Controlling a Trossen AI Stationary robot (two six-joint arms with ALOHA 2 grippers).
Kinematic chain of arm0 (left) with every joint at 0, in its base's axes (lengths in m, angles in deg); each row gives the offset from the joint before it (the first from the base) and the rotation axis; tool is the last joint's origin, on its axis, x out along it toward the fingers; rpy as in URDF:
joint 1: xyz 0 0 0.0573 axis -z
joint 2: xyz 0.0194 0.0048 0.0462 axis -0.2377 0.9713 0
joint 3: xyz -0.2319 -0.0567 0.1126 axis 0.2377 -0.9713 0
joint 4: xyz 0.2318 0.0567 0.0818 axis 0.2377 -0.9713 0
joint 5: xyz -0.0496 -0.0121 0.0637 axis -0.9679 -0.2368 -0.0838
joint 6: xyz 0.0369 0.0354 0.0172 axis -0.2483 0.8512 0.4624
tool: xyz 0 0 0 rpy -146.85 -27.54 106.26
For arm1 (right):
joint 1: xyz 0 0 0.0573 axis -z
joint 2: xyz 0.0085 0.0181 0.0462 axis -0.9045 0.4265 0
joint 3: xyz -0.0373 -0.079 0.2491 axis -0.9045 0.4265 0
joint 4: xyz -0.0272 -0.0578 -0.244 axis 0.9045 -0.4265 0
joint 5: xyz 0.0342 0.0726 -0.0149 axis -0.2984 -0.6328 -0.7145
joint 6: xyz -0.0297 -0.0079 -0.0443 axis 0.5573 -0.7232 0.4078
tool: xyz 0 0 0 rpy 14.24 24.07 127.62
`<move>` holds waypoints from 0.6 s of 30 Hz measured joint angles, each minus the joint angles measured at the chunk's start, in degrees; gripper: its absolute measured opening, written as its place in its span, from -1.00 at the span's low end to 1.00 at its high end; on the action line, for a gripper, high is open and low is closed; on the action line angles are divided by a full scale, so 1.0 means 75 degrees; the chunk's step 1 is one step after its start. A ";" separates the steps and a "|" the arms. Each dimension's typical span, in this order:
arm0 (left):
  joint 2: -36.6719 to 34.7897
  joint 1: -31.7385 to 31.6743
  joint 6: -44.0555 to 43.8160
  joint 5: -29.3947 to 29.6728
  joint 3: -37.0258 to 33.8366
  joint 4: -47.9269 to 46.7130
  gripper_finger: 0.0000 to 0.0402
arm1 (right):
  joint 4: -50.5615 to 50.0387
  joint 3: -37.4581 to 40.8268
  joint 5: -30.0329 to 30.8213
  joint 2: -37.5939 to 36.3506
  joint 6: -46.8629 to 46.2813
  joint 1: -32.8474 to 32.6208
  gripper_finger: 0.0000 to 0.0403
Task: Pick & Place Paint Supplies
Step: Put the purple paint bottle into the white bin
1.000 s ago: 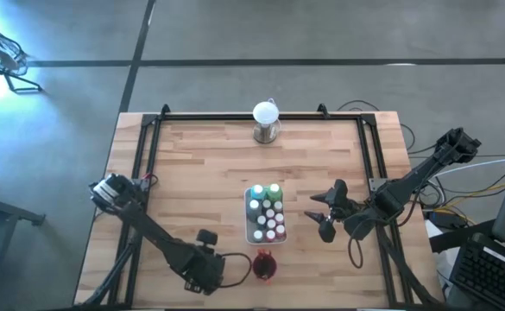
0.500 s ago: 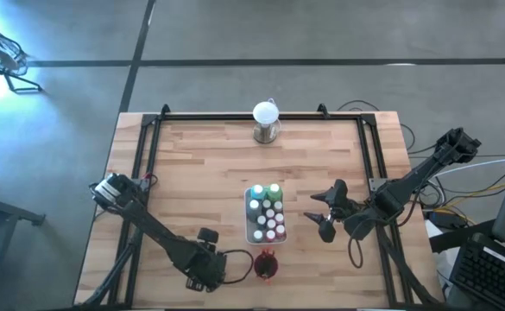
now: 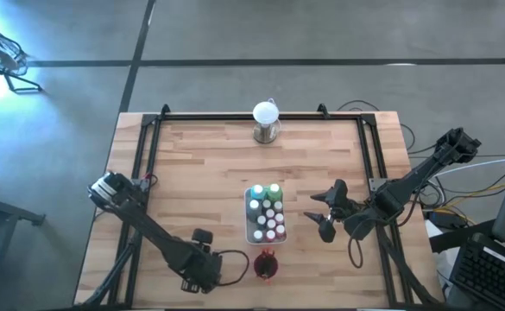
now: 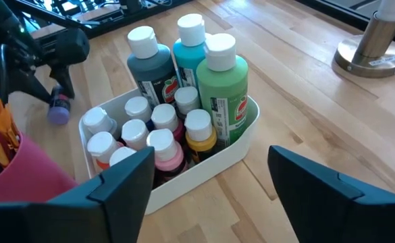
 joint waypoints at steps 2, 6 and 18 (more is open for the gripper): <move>-0.0157 -0.0001 -0.0095 -0.0018 0.0000 -0.0274 -0.02 | 0.0000 0.0000 0.0003 0.0000 0.0014 0.0000 0.38; -0.0497 -0.0001 -0.0313 0.0131 0.0000 -0.0275 -0.02 | -0.0003 0.0000 0.0004 -0.0001 0.0018 0.0000 0.36; -0.0589 -0.0219 0.0680 0.1226 0.0003 0.0464 -0.02 | 0.0000 0.0000 0.0003 -0.0003 0.0023 0.0167 0.53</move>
